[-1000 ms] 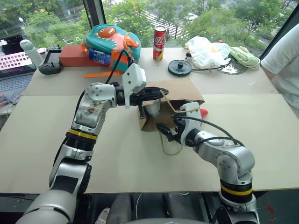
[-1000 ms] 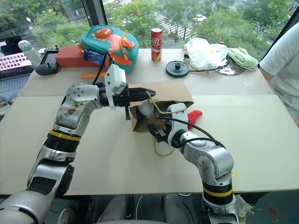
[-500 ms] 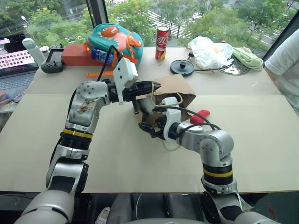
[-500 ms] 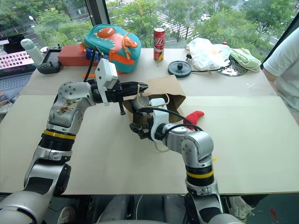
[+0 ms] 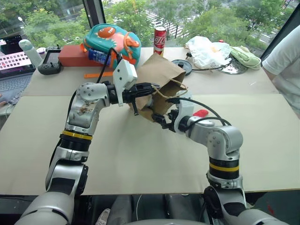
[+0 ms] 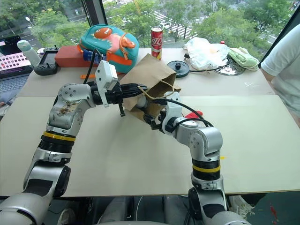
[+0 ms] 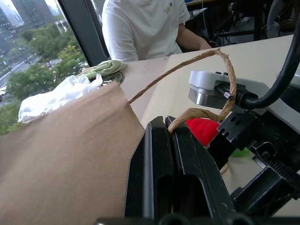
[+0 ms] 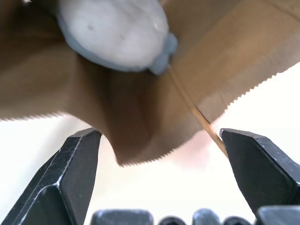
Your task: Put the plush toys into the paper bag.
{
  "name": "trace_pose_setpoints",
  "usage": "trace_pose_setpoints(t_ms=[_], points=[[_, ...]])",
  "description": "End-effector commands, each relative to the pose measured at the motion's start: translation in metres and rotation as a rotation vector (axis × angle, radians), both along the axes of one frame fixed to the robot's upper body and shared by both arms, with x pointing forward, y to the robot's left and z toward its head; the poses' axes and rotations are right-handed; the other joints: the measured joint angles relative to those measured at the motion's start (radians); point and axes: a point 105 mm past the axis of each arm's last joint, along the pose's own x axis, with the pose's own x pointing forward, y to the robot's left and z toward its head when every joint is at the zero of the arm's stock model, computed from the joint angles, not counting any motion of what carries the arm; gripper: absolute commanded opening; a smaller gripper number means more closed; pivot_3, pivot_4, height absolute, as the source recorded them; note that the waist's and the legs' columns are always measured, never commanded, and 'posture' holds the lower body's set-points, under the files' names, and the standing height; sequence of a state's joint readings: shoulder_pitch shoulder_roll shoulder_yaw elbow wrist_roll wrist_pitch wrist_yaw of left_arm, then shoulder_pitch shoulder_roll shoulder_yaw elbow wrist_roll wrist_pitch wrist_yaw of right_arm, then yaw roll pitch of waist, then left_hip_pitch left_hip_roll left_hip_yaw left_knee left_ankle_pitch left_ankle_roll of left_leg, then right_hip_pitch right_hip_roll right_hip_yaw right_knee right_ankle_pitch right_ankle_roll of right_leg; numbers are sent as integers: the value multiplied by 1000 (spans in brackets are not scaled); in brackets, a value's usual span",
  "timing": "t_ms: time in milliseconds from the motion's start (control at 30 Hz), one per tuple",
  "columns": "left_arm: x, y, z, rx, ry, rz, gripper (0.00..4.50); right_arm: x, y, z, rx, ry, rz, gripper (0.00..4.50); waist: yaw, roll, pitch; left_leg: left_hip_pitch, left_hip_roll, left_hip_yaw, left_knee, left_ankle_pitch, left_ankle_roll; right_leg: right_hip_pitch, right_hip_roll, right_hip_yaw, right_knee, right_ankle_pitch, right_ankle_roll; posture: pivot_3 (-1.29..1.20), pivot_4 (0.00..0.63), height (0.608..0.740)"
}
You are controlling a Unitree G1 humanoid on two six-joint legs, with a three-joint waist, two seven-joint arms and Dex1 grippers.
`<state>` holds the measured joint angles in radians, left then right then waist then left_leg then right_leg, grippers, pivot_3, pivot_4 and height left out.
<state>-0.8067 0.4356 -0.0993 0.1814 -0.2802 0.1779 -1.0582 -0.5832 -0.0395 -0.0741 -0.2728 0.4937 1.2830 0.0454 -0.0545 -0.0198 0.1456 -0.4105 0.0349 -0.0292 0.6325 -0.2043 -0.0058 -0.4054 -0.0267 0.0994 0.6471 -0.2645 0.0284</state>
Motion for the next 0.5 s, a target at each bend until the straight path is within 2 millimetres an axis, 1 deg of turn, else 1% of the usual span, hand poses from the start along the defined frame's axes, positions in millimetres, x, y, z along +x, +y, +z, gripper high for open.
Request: trace_pose_setpoints(t_ms=[33, 167, 367, 433, 500], points=[[-4, 3, 14, -19, -55, 1, 0, 1, 5, 23, 67, -66, 16, 4485, 0, 0, 0, 0, 0, 0, 0, 0, 0, 0, 0, 0, 0, 0, 0, 0, 150, 739], [-4, 3, 15, -20, -57, 3, 0, 0, 11, 42, 127, -106, 39, 4485, 2, 0, 0, 0, 0, 0, 0, 0, 0, 0, 0, 0, 0, 0, 0, 0, 150, 739], [-4, 4, 16, -19, -58, 5, 0, -3, 19, 56, 165, -117, 49, 4485, 3, 0, 0, 0, 0, 0, 0, 0, 0, 0, 0, 0, 0, 0, 0, 0, 150, 739], [-4, 4, 15, -18, -57, 6, 0, -2, 23, 56, 168, -108, 49, 4485, 3, 0, 0, 0, 0, 0, 0, 0, 0, 0, 0, 0, 0, 0, 0, 0, 150, 739], [-4, 4, 16, -19, -57, 5, 0, -1, 24, 49, 153, -82, 41, 4485, 3, 0, 0, 0, 0, 0, 0, 0, 0, 0, 0, 0, 0, 0, 0, 0, 150, 739]])
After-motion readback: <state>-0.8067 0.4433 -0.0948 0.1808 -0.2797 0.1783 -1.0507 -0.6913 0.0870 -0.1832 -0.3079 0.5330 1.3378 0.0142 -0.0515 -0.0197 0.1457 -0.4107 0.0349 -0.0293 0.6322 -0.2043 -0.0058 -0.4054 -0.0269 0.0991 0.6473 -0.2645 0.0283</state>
